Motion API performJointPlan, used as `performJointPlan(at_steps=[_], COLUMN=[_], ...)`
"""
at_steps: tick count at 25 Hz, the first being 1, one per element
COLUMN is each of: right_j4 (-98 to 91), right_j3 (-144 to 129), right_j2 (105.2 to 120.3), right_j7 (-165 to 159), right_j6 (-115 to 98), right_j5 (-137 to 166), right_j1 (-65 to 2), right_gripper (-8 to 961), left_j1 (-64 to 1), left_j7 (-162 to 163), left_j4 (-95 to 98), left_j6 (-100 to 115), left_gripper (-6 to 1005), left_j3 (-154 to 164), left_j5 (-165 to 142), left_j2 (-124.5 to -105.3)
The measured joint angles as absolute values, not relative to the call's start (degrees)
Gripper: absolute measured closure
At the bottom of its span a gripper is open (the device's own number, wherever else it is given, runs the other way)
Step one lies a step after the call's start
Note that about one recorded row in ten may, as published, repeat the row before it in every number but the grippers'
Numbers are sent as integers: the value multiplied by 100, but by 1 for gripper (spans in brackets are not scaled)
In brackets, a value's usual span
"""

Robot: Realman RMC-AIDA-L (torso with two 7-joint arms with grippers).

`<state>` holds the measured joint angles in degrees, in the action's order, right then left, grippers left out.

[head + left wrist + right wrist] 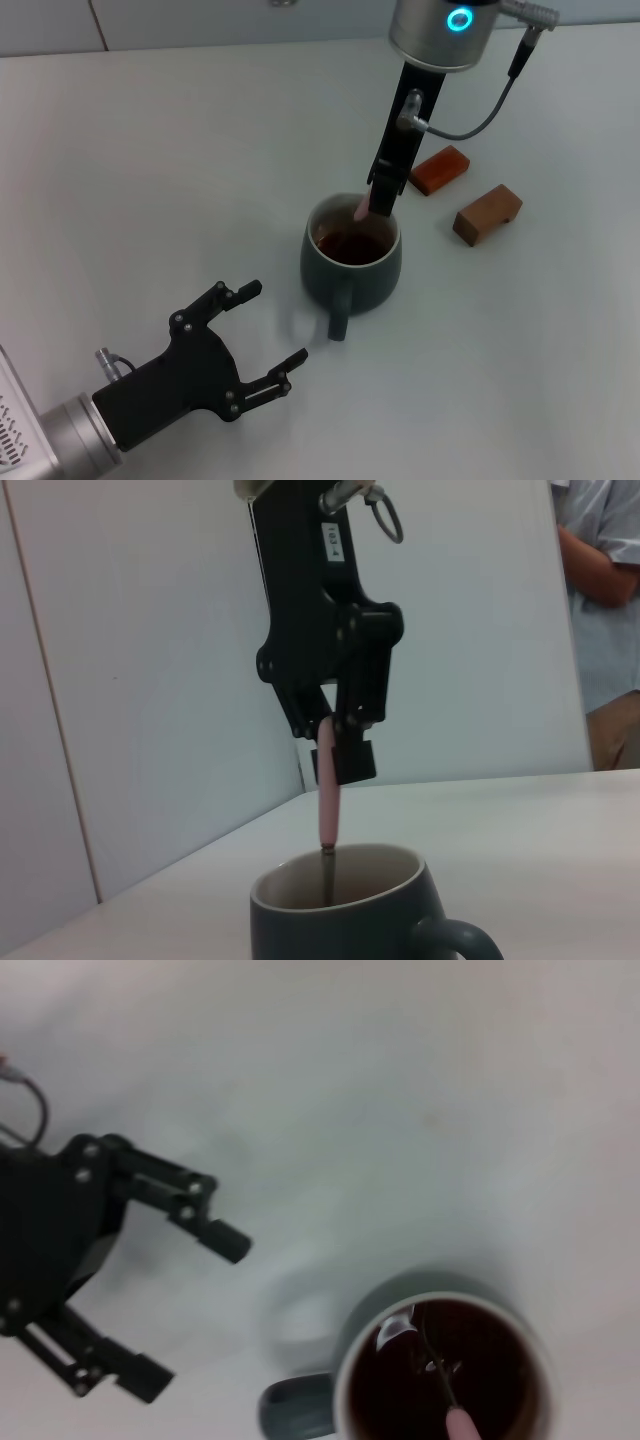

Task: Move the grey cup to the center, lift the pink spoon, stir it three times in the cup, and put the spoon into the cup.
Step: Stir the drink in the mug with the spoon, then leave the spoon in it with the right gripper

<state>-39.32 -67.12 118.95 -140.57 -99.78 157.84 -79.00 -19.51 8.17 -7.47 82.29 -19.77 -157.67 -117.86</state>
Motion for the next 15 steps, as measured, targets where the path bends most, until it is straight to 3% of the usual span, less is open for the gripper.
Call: performJointPlan(at_steps=[15], right_j4=[-3985], right_j3=[-6712], right_j2=[11926], right_j7=[-14082], right_j6=[-10372], right_j5=[15946], right_j1=[-7945], right_gripper=[841], left_j1=[-1947], left_j7=[830], left_j4=[-747], left_j6=[8246], left_gripper=[148], left_j3=[-1977], left_j5=[-15767], left_j2=[-11786])
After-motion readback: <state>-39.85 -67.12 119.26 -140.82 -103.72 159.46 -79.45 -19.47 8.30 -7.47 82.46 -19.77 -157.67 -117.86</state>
